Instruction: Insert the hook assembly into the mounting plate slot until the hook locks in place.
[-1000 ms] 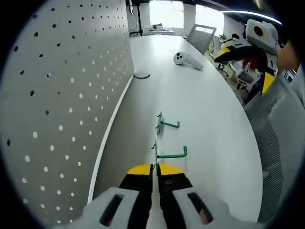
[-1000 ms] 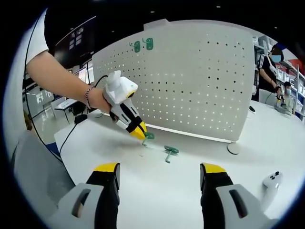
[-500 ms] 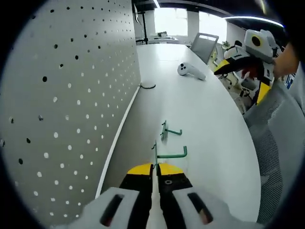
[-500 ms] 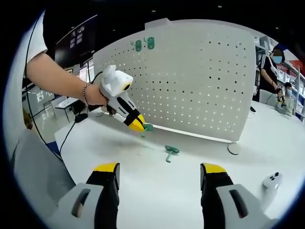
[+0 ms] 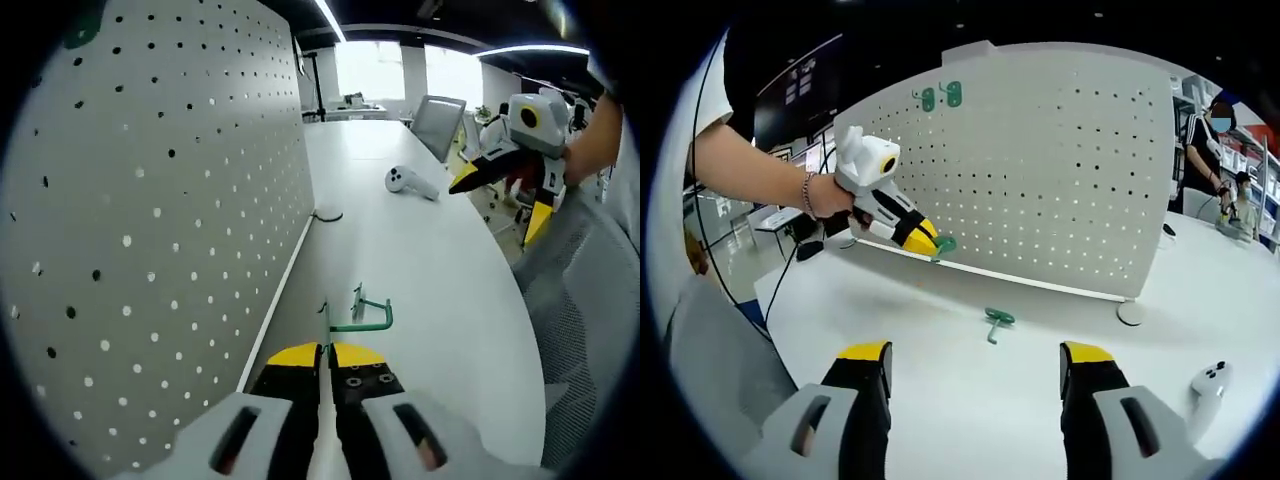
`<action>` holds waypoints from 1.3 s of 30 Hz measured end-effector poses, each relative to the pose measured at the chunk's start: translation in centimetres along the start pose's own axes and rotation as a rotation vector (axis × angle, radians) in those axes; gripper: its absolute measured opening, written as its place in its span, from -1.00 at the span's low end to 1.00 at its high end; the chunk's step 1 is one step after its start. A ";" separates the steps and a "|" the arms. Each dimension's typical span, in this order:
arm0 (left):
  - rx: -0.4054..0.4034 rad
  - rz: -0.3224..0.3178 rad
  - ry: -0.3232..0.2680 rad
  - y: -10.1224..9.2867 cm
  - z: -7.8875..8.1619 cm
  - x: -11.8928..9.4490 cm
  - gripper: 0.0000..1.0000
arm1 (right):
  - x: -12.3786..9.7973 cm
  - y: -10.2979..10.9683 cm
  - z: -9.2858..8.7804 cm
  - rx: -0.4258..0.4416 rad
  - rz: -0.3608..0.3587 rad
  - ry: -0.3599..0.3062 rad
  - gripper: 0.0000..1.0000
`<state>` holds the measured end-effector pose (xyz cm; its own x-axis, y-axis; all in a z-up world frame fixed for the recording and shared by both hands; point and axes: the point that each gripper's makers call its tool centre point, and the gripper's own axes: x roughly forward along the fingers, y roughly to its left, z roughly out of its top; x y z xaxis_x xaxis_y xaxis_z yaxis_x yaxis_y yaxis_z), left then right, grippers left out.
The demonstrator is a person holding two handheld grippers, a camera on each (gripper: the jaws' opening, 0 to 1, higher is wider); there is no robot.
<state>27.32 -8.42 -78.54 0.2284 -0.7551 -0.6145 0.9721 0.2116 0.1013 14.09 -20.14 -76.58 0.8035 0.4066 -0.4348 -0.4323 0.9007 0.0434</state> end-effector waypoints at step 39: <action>-0.068 0.191 -0.265 -1.9 2.9 -6.5 -0.93 | 0.0 0.5 0.9 -0.006 0.020 -0.030 0.32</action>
<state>24.15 -5.72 -72.50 0.4206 -0.8311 -0.3639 0.9067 0.3989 0.1371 14.23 -19.51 -75.70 0.8065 0.4295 -0.4064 -0.4512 0.8912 0.0465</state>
